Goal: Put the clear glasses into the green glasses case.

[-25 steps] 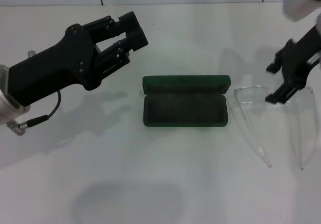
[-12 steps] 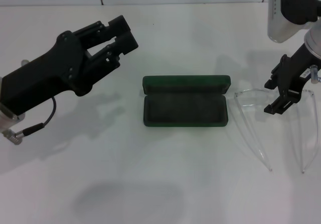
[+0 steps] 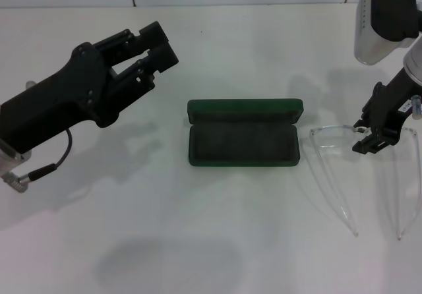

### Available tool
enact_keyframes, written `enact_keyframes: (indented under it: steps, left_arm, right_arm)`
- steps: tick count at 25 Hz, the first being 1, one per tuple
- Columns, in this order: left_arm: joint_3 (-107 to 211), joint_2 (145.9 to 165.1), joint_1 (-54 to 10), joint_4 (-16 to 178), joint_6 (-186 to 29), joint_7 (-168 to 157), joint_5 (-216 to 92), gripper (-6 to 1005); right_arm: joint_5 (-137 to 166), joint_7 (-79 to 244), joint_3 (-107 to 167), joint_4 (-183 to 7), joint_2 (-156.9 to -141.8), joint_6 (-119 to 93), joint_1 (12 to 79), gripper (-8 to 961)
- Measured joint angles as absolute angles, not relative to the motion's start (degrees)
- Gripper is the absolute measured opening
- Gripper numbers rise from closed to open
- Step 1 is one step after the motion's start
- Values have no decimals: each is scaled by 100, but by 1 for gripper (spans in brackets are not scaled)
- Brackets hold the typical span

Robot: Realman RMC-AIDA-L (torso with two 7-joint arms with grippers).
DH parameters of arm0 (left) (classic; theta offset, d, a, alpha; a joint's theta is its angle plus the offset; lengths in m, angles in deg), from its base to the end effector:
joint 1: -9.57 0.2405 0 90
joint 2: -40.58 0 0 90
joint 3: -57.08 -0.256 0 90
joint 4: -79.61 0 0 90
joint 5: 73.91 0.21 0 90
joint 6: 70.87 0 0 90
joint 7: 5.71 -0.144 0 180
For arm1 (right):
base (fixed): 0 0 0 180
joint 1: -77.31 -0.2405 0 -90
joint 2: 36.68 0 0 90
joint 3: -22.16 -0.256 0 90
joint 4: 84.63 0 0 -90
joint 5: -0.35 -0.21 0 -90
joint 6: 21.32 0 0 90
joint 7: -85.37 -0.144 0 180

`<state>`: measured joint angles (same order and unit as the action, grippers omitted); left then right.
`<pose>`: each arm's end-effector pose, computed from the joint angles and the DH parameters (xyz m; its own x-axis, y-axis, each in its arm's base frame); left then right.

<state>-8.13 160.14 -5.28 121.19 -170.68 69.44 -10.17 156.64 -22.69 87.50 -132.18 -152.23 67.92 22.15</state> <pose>-0.2225 0.2739 0.0279 0.3948 0.1309 0.9094 0.3835 -0.9229 -0.0337 0.1797 0.4076 0.0043 0.8457 -0.1979 0.4956 -0.1354 -0.9779 -0.1595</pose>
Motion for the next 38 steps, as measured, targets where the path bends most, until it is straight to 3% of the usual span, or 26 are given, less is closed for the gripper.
enact_keyframes:
  steps: [7,10,15,30,38]
  left_arm:
    - [-810,16018,-483,12056,-17072,6891,-1051,326]
    - [-782,16014,-474,11958,-17124,6887,-1111,319]
    - [-618,16004,-474,11736,-17338,6811,-1142,309]
    - [-585,16002,-454,11693,-17808,6740,-1217,279]
    - [-593,15996,-564,11704,-17997,6793,-1316,262]
  right_arm:
    - [15668,-2337,8746,-13207,-15222,6752,2273,406]
    - [15665,-2358,8750,-13207,-15223,6739,2293,179]
    - [15622,-2432,8749,-13209,-15237,6724,2334,93]
    - [13950,-2674,8686,-14728,-15222,8368,2960,84]
    - [13036,-2728,8240,-15131,-15223,8161,3425,81]
